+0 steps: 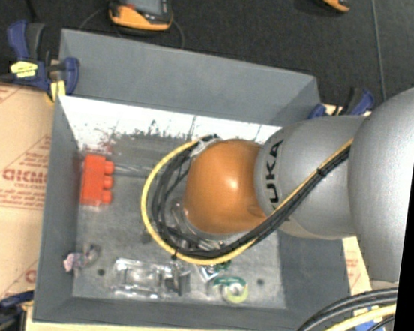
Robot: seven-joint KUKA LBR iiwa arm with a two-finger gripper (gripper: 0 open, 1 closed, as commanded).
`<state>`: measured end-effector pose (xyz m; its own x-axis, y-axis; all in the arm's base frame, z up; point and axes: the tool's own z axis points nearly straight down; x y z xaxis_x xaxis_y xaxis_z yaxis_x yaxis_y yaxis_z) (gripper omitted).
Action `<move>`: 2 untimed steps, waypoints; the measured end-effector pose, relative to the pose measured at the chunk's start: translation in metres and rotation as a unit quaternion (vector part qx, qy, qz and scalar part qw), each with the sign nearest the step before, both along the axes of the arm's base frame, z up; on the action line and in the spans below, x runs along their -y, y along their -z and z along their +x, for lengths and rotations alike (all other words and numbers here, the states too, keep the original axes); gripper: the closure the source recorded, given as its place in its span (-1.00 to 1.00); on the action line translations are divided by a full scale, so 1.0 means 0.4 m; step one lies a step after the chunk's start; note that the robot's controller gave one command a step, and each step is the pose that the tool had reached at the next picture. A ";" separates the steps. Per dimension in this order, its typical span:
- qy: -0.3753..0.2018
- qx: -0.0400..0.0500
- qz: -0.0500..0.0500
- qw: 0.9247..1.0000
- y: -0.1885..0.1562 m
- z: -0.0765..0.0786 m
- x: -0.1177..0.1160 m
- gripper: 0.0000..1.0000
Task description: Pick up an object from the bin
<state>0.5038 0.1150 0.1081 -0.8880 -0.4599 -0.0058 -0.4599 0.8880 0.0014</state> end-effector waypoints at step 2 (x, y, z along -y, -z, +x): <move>0.069 0.005 -0.001 0.998 0.075 -0.058 -0.083 -1.00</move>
Offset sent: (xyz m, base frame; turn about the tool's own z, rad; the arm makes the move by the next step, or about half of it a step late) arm -0.0109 0.0247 -0.0381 0.0507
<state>0.4807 0.1481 0.0781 -0.9430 -0.3326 -0.0142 -0.3325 0.9431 -0.0054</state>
